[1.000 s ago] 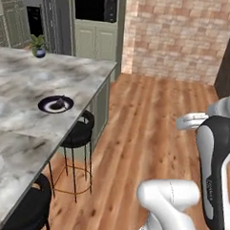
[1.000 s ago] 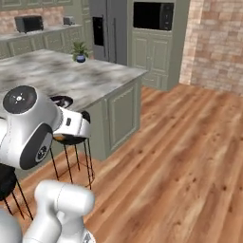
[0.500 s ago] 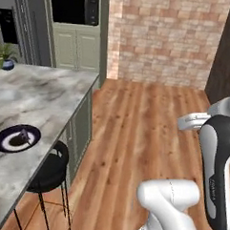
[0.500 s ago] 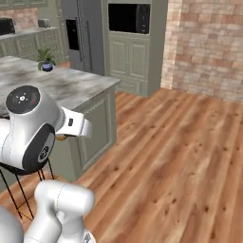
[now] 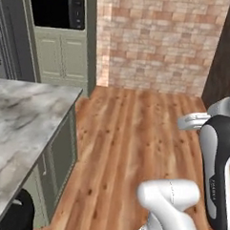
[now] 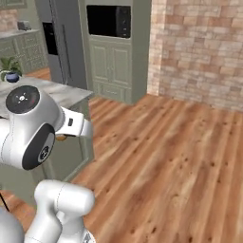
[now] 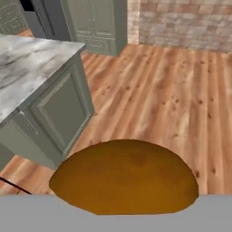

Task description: Transport the fish and mushroom to the fridge. Place the fish on the rack containing meat and place the mushroom on the rack containing the vegetable, ensuring meats and vegetables are on different racks.

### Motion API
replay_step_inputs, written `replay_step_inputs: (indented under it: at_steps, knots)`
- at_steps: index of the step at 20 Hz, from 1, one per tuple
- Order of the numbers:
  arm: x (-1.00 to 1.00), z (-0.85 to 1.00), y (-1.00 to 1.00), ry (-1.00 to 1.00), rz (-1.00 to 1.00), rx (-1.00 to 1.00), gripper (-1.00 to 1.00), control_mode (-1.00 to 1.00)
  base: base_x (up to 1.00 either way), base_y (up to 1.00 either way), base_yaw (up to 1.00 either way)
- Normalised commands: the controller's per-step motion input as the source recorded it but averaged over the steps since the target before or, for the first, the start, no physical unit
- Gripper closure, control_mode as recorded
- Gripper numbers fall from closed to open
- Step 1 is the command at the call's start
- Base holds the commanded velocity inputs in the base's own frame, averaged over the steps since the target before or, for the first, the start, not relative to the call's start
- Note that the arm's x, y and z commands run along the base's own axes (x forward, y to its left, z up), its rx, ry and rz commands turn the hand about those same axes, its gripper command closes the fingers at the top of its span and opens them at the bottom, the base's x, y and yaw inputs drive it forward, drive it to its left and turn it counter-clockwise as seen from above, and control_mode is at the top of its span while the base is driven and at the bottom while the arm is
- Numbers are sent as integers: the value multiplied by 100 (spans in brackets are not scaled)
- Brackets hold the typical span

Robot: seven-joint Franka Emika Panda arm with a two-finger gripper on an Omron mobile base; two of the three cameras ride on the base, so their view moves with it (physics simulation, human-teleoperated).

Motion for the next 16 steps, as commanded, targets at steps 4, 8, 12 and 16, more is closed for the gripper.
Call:
replay_step_inputs:
  at_steps: [4,8,12,16]
  knots:
    - [0,0,0,0,0,0,100,100,100,-79,0]
    - [0,0,0,0,0,0,100,100,100,-79,0]
    - [0,0,0,0,0,0,100,100,100,-75,0]
    - [0,0,0,0,0,0,100,100,100,-57,0]
